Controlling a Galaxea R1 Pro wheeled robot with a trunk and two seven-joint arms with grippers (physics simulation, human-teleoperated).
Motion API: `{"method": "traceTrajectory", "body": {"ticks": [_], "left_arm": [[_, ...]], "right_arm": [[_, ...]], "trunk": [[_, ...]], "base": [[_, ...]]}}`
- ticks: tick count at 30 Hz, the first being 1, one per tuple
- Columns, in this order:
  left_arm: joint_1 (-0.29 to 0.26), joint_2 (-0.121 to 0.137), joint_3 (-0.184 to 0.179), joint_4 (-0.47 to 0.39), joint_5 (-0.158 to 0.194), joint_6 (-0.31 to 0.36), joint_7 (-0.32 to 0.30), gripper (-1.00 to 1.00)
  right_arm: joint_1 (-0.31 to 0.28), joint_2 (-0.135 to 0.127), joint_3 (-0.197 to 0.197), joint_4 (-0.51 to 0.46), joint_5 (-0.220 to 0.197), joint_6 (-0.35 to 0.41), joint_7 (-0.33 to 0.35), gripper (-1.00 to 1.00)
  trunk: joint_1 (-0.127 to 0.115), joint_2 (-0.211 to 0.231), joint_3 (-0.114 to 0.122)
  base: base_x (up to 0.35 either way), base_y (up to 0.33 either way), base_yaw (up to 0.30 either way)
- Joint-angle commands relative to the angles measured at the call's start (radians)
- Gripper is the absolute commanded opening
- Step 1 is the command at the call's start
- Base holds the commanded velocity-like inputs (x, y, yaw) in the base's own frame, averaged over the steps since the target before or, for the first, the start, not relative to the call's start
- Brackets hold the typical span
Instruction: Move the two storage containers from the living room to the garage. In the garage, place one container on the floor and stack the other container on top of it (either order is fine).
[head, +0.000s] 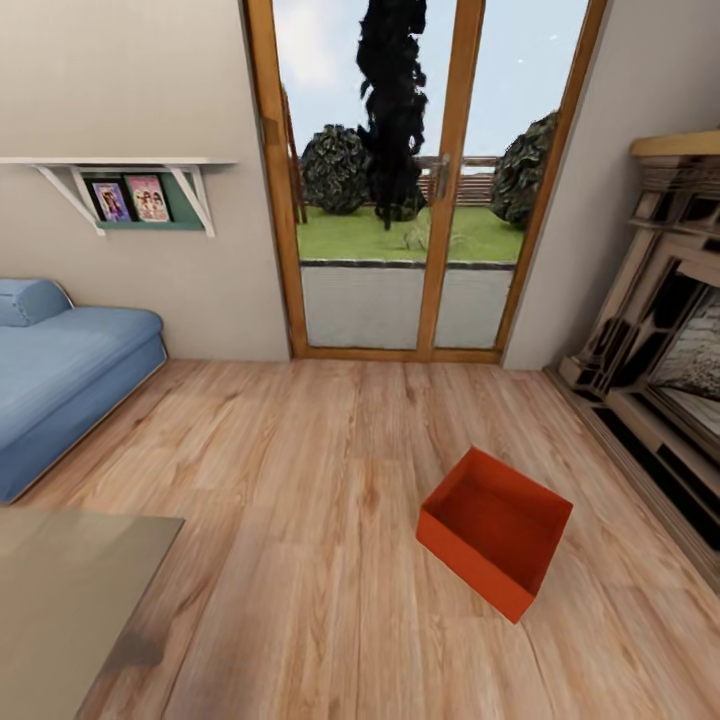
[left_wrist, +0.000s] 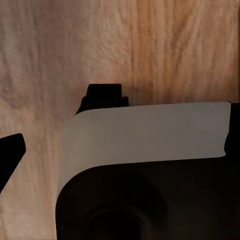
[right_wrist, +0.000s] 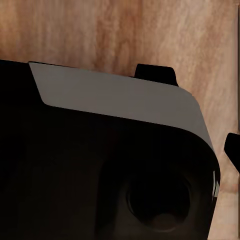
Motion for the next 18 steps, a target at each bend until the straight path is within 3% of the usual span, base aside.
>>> {"method": "traceTrajectory", "body": {"ticks": [1, 18], "left_arm": [[-0.001, 0.000, -0.005, 0.001, 0.006, -0.003, -0.002, 1.00], [-0.001, 0.000, -0.005, 0.001, 0.006, -0.003, -0.002, 1.00]], "right_arm": [[-0.001, 0.001, 0.008, 0.003, -0.008, -0.005, -0.001, 1.00], [-0.001, 0.001, 0.009, 0.003, -0.008, -0.005, -0.001, 1.00]], "trunk": [[0.000, 0.000, -0.001], [0.000, 0.000, -0.001]], "base": [[0.324, 0.000, 0.000], [0.324, 0.000, 0.000]]}}
